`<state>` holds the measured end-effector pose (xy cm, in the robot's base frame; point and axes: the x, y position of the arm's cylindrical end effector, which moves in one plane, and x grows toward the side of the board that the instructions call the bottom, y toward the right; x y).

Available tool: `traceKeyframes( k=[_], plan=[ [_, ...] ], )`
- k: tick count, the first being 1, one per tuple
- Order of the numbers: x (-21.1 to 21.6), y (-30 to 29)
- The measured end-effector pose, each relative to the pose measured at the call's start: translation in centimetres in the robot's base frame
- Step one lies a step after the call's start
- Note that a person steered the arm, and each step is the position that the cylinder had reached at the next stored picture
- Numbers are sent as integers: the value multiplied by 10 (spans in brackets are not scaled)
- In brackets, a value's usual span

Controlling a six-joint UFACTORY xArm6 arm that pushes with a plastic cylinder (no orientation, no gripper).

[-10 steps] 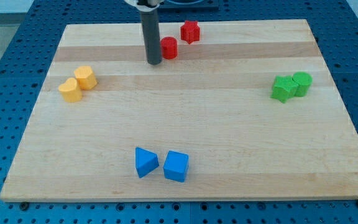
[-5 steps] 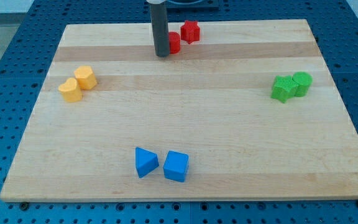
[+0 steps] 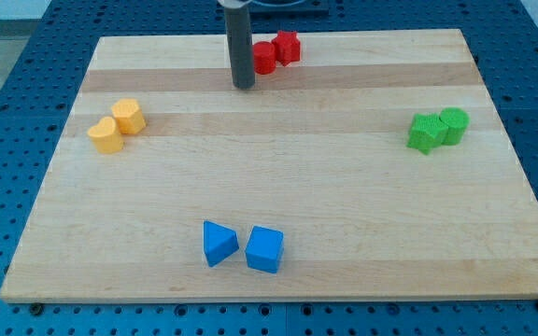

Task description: Separate the red star and red circle

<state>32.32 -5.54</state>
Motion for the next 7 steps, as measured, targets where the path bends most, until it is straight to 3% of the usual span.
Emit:
traceKeyframes(
  k=[7],
  plan=[
    [9, 57]
  ],
)
